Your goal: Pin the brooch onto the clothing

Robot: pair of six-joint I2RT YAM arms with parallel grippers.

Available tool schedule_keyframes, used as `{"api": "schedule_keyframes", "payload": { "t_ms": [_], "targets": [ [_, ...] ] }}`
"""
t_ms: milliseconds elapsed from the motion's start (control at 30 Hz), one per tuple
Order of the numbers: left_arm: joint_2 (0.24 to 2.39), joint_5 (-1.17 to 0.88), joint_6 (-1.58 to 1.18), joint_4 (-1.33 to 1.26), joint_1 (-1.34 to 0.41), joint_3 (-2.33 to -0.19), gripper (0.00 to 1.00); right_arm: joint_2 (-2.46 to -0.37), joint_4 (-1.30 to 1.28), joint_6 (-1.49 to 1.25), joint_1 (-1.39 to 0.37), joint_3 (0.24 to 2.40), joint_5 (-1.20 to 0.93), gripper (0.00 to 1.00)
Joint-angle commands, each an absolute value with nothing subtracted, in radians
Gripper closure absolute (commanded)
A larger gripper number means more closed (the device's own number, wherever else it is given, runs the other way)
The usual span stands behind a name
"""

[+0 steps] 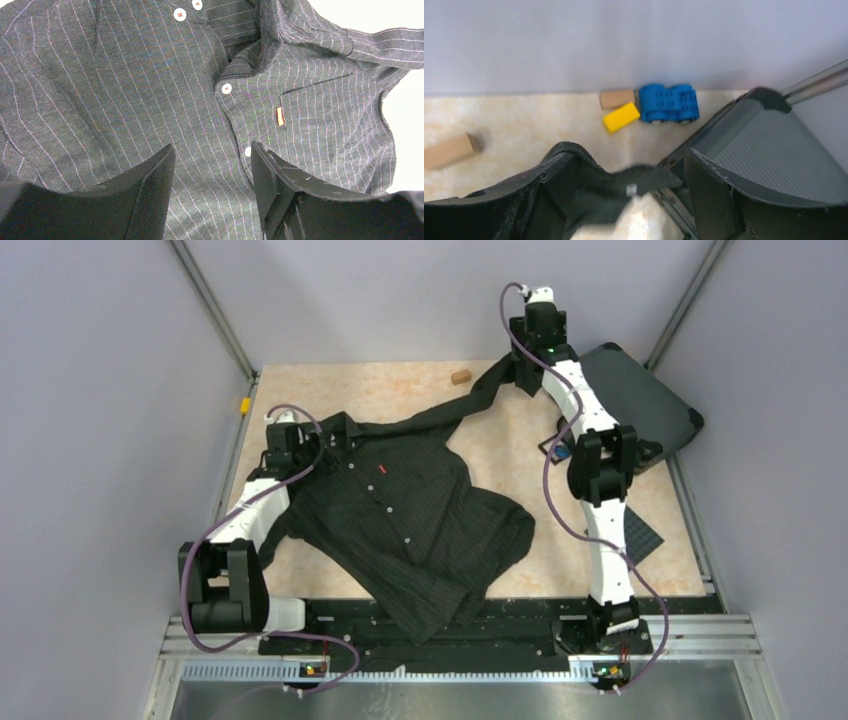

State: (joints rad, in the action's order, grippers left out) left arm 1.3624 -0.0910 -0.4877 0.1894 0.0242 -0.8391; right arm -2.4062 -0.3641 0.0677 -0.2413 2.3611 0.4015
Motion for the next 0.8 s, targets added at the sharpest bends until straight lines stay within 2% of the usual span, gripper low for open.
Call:
{"api": "schedule_keyframes", "payload": {
  "t_ms": [0,167,433,567,767],
  "targets": [
    [1.374,-0.131,-0.494,0.139,0.043,-0.884,0.39,-2.270,-0.430,0.057,-0.250,2.253,0.261,0.23],
    [1.394,-0.220,-0.532,0.145,0.043,-0.898,0.39,-2.006,-0.397,0.008,-0.299,1.891,0.175,0.22],
    [1.327,-0.191,-0.568,0.180,0.045,-0.800,0.37,-1.733,-0.396,-0.078,-0.408,1.443,-0.209,0.22],
    [1.289,-0.188,-0.584,0.191,0.048,-0.750,0.37,-1.695,-0.301,-0.124,-0.444,1.256,-0.362,0.24],
    [1.259,-0.196,-0.589,0.195,0.053,-0.713,0.37,-1.732,-0.182,-0.163,-0.486,1.150,-0.429,0.28]
  ]
}}
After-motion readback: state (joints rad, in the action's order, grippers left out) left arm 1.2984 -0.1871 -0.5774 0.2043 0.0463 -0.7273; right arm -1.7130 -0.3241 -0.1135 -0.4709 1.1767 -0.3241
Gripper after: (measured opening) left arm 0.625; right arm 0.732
